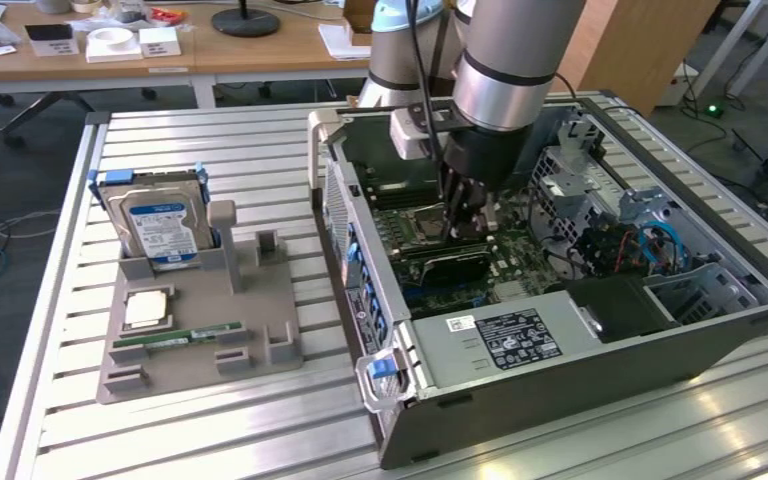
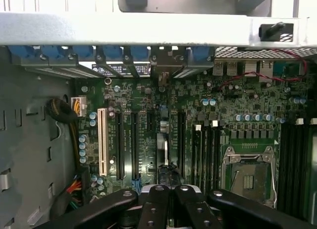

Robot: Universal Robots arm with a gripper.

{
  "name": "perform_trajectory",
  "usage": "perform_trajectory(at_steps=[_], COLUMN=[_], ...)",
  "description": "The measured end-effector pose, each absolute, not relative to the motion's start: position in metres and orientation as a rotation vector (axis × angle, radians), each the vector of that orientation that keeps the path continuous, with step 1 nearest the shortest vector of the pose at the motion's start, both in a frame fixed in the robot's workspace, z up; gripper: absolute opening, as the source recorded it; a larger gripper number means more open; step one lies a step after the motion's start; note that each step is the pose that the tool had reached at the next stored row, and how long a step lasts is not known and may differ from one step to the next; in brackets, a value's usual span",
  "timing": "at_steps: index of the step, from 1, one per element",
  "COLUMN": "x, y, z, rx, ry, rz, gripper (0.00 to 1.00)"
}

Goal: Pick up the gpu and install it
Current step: 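Press down on the gpu until it lock into place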

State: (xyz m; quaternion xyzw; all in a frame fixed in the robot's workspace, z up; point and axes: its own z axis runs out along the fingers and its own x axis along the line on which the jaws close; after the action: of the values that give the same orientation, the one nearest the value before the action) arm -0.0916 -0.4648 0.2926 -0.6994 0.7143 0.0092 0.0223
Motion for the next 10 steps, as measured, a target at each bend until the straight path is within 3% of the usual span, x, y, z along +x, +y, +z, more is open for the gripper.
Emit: perform_trajectory(at_steps=[10], x=[-0.0916], y=[-0.4608], z=[0.288], rx=[-2.167], ry=[2.213], rz=[0.028], gripper=[0.11])
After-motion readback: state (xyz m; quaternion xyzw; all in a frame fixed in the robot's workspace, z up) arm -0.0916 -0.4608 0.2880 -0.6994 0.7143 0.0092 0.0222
